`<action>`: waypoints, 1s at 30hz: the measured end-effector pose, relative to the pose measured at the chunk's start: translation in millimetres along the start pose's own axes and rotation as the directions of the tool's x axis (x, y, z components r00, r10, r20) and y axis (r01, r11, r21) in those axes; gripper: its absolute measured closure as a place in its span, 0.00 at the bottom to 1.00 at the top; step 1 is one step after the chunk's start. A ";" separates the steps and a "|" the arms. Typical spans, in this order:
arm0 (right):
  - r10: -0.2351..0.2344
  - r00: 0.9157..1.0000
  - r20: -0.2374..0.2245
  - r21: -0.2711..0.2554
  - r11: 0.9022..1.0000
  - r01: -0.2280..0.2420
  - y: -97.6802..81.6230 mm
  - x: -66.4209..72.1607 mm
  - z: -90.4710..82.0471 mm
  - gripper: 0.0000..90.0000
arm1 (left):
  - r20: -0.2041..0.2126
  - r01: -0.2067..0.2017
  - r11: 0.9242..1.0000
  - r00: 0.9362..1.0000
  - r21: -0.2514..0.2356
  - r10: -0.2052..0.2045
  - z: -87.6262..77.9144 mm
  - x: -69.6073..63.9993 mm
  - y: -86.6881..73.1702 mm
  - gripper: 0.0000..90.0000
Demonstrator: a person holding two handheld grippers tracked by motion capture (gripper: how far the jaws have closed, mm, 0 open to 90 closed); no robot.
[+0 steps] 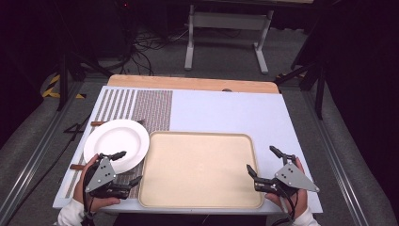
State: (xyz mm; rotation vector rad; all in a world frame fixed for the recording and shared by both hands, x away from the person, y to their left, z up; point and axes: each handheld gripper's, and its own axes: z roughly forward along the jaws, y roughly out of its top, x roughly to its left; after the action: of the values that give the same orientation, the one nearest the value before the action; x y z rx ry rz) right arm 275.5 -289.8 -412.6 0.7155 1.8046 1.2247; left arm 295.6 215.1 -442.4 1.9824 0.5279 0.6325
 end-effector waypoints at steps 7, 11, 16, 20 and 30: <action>-0.001 1.000 -0.003 0.022 1.000 0.001 -4.8 3.3 5.8 0.08 | 0.004 -0.013 1.000 1.000 0.013 0.013 -1.2 -2.4 -0.9 0.10; -0.021 1.000 -0.003 0.008 1.000 0.021 -3.0 6.5 6.9 0.08 | -0.001 -0.028 0.999 1.000 0.021 0.028 -3.6 -2.7 -1.2 0.10; -0.025 1.000 -0.016 0.008 1.000 0.026 -3.0 7.6 11.3 0.08 | -0.018 -0.023 0.999 1.000 0.034 0.023 -6.3 -1.5 -3.2 0.10; -0.011 1.000 -0.020 -0.006 1.000 0.011 -0.7 5.0 14.7 0.08 | -0.042 -0.016 0.999 0.999 0.034 0.017 -15.5 -0.6 -6.2 0.10; -0.018 0.998 -0.055 -0.008 1.000 0.017 2.6 5.0 26.9 0.08 | -0.097 0.021 0.998 0.995 0.059 -0.016 -33.3 6.7 -15.7 0.10</action>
State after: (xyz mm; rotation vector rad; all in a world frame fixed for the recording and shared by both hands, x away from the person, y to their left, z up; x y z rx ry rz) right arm 296.3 -272.4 -416.9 0.6666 1.8459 1.2501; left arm 278.3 248.2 -441.2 2.0083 0.6303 0.7115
